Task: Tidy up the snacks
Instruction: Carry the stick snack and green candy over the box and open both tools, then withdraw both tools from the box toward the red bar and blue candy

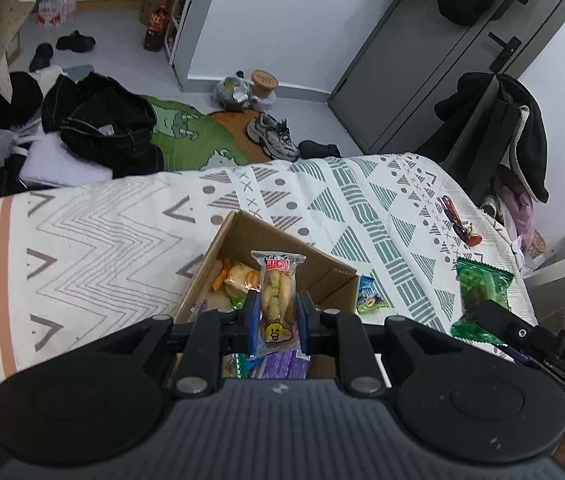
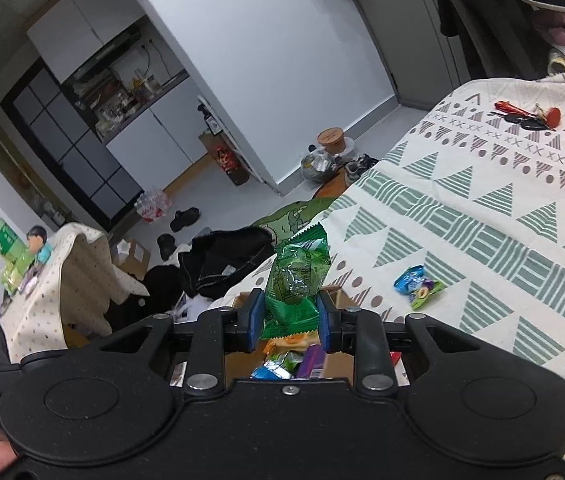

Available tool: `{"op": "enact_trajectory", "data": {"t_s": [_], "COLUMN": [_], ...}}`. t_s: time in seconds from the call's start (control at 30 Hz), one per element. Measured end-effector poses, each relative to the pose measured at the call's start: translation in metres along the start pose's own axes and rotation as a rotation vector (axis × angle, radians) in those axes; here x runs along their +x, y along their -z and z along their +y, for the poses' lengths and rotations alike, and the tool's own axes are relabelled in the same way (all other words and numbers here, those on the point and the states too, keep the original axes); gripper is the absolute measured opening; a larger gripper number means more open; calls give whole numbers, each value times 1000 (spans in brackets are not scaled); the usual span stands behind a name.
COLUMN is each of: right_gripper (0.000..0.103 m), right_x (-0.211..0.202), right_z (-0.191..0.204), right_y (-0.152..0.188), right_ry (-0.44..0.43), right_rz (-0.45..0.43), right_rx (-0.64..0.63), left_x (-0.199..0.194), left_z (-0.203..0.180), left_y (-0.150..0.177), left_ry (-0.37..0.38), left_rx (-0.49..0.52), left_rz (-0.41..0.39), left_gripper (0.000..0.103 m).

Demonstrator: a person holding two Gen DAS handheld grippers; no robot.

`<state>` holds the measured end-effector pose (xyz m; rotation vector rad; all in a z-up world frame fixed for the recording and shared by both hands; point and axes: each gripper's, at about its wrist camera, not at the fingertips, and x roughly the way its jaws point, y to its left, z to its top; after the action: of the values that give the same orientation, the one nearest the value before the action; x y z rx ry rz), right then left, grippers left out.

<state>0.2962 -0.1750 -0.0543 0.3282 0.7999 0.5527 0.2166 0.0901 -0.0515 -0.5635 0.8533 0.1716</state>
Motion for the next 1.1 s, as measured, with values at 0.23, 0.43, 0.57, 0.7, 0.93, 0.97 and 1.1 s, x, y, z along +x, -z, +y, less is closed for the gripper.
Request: {"op": "enact_trajectory", "data": {"t_s": [0.23,0.43,0.57,0.7,0.93,0.97,1.1], "right_gripper": [27,27,28,30,42,42,53], "right_x": [13,29,40,51,61,60,50], "right_z": [21,36,46,55,60,58,51], "right_y": [4,4,2,-2,-2,-2,-1], "right_ry": [21,32,25,-3,19,27,58], "right_rz": [33,69,84,98,142,147,141], "right_rx": [-37,-53,-56,-57,-75,-72,-78], "left_x": [11,6,0,-2,-6,-6,-5], "left_z": [13,31,39,42,44,44,40], "left_y": [-4,-14,-20,-25,-28,-28,-27], "left_ry": [-12,-6,-1,-6,-14,-14,-19], "left_rx": [5,-34,-45,-60,-80,-86,-77], "left_rz": [39,35,23,18,15,18,16], "left_gripper": [23,42,51,61,76,77,77]}}
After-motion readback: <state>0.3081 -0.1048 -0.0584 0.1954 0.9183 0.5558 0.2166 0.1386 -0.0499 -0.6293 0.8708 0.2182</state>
